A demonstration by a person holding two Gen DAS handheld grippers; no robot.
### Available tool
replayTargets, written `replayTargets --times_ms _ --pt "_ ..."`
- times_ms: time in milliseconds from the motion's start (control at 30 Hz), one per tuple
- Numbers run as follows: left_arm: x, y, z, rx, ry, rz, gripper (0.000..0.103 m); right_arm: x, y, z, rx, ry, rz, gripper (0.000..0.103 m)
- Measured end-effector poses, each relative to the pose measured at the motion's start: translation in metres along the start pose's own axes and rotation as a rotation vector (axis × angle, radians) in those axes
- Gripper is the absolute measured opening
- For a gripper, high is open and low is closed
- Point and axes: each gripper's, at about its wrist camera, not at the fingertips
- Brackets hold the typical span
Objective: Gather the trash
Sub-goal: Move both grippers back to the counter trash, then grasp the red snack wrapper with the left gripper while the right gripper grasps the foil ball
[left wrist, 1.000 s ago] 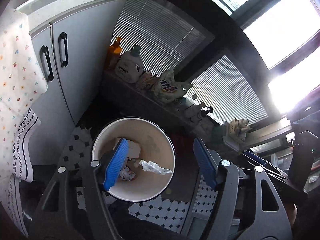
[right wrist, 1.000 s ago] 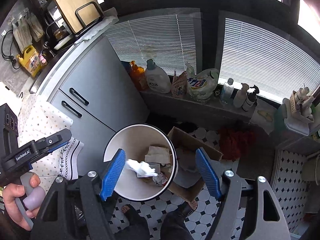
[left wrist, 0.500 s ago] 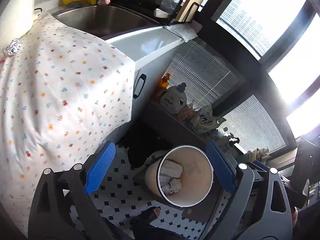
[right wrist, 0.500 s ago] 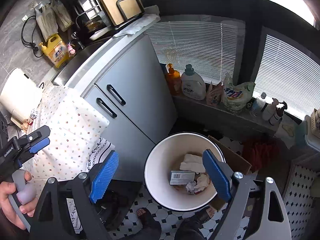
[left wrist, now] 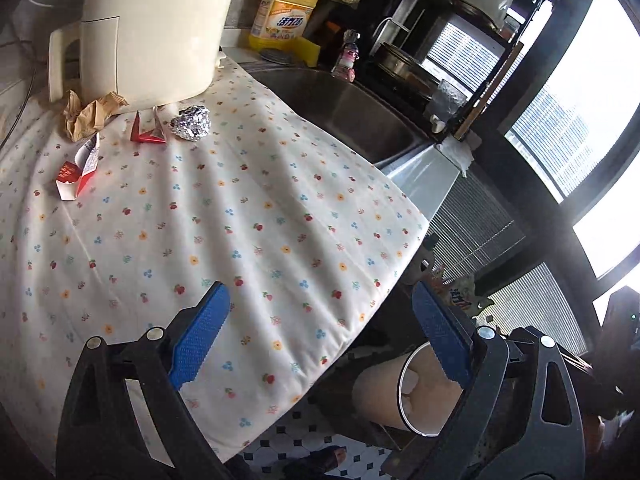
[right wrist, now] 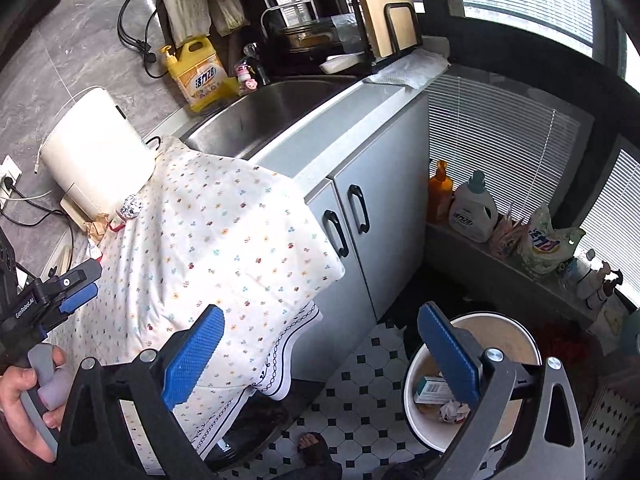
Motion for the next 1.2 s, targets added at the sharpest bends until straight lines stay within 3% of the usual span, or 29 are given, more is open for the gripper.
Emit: replayTargets --times_ms 233,467,700,1033,1200 --pt "-0.022 -0.014 0.074 -0.085 -0.013 -0.058 0.091 0.010 -0.006 0.057 -0.040 -0.015 -0.002 0.095" --pt "-0.038 -0.030 0.126 -0.077 -0.079 -0.108 0.086 0.028 -0.006 0.106 -0.034 -0.020 -0.008 0.095" --pt "-0.028 -0.052 0.174 -0.093 -0.075 -0.070 0.076 0.040 0.005 0.148 -0.022 0.004 -0.001 0.095" --pt "-0.002 -0.072 0.201 -0.171 -0.056 -0.007 0.056 0.035 0.001 0.162 -0.052 0.059 0.008 0.091" --pt "0.008 -0.075 0.200 -0.187 -0.074 0.008 0.054 0.041 -0.014 0.161 -0.063 0.046 0.018 0.091"
Point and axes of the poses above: each gripper's, at about its wrist camera, not at the fingertips, and x roughly the way its jaws point, z to its left, y to its underside, and after that the axes turned 13 degrees about z, right-handed
